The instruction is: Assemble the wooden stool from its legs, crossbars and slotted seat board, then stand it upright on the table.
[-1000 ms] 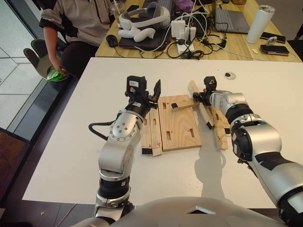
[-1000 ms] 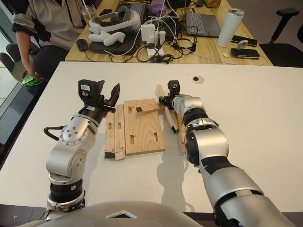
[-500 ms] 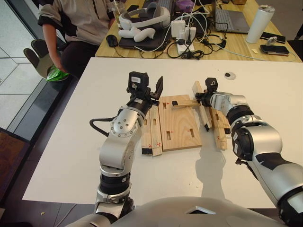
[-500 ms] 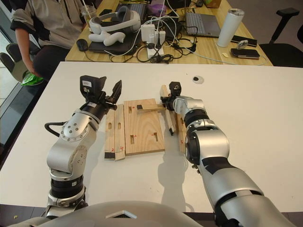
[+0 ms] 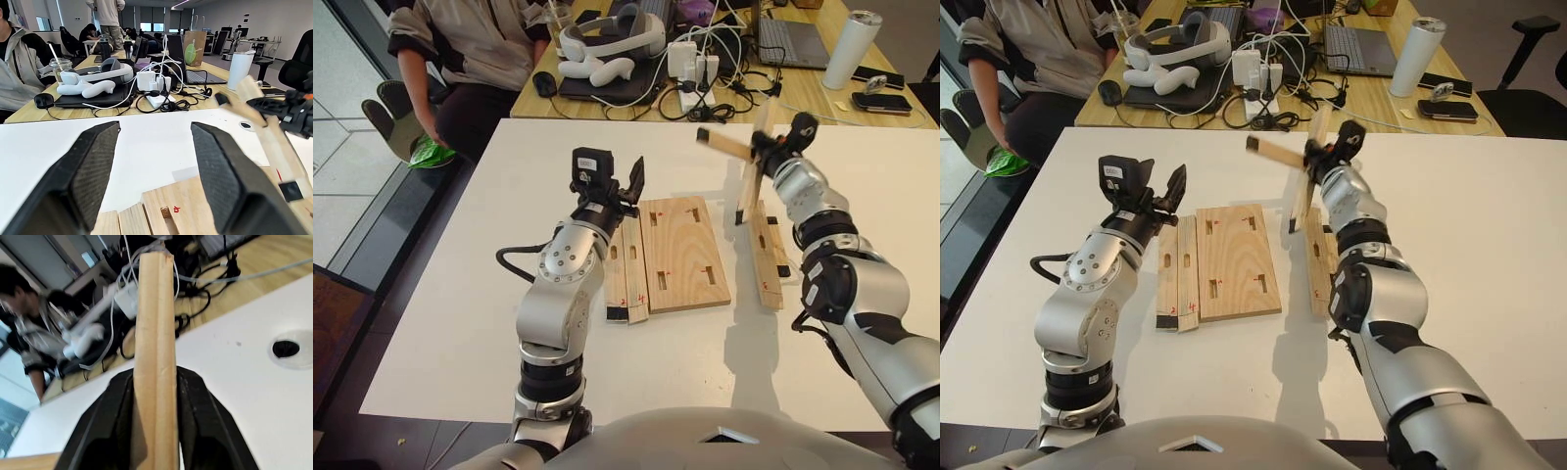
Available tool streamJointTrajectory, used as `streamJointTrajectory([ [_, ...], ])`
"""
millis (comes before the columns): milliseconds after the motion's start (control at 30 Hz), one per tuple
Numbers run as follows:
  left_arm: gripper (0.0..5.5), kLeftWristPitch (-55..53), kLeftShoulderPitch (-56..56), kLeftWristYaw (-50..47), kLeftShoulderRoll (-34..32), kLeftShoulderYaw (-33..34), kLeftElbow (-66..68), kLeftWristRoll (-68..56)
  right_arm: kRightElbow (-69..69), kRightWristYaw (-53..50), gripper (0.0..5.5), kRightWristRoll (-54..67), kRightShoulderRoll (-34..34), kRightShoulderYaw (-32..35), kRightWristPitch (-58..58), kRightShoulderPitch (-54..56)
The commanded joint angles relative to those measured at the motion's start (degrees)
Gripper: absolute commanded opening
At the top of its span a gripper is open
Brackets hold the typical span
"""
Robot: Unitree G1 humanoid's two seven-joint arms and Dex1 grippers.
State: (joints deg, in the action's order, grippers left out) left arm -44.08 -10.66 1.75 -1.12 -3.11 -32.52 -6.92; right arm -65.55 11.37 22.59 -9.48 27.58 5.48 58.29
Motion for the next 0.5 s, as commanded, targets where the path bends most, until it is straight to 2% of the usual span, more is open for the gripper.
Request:
streamJointTrajectory([
  [33, 2.7, -3.87, 0.07, -1.56, 3.06, 3.23, -0.2, -2.9, 11.11, 3.79, 1.02, 9.24, 3.73, 5.35, -3.65, -0.51],
  [133, 2.7, -6.94, -0.23, -1.39, 5.08, 4.37, -1.23, -6.01, 28.82, 5.7, 1.02, 15.83, 9.35, 4.46, -0.43, -7.14],
  [300, 2.7, -11.51, -2.66, 0.72, 4.76, 1.37, -2.35, -9.41, 59.09, 5.72, 1.02, 29.87, 16.77, 0.33, 11.41, -21.6],
  [500, 2.7, -16.52, -9.51, 2.35, 4.89, 0.54, -2.46, -13.48, 72.59, 6.19, 1.02, 37.9, 17.56, -5.25, 20.13, -30.74],
])
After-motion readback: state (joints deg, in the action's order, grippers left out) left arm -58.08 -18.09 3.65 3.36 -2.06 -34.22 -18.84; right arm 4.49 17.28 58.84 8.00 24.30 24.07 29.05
